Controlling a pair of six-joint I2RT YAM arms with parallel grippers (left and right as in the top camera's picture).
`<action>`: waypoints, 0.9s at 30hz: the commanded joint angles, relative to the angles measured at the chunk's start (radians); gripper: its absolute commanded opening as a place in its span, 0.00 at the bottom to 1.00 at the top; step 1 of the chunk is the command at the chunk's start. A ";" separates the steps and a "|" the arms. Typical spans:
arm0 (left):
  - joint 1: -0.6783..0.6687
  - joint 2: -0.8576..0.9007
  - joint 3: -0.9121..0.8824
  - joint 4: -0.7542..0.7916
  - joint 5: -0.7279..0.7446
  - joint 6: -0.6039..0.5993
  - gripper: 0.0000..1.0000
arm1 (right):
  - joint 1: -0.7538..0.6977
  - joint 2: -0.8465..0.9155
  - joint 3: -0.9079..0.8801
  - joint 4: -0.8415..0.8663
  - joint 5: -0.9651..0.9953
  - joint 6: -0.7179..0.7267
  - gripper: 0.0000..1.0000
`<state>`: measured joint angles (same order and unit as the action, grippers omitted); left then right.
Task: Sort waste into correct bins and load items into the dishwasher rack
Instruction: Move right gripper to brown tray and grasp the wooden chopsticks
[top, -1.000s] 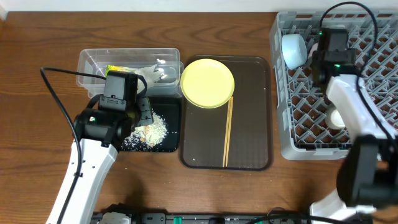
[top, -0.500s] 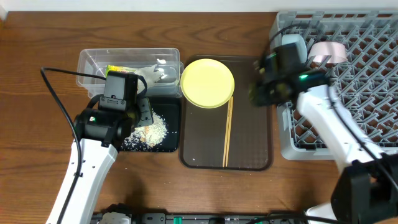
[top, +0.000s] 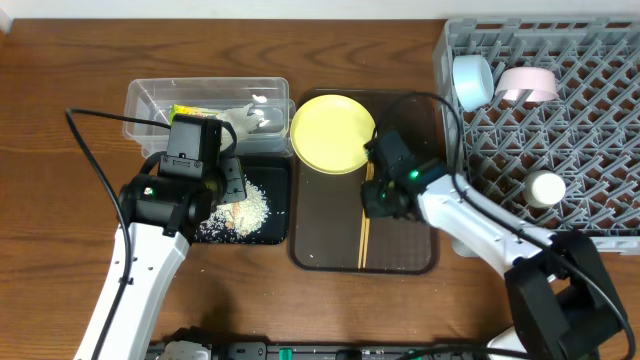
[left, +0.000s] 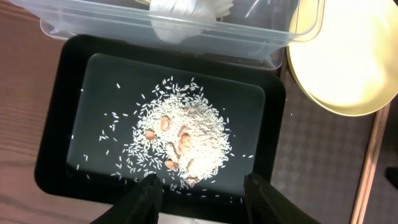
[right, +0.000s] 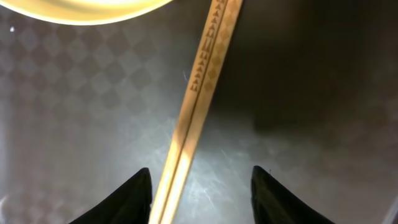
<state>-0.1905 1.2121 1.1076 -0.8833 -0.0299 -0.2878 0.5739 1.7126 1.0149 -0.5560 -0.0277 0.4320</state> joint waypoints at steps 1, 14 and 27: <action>0.004 0.004 0.007 -0.003 -0.012 -0.002 0.47 | 0.040 0.008 -0.039 0.045 0.093 0.055 0.47; 0.004 0.004 0.007 -0.003 -0.012 -0.002 0.47 | 0.062 0.008 -0.068 0.053 0.150 0.130 0.44; 0.004 0.004 0.007 -0.003 -0.012 -0.002 0.47 | 0.074 0.076 -0.069 0.079 0.147 0.159 0.44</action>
<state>-0.1905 1.2121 1.1076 -0.8837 -0.0299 -0.2878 0.6304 1.7451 0.9539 -0.4839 0.1089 0.5716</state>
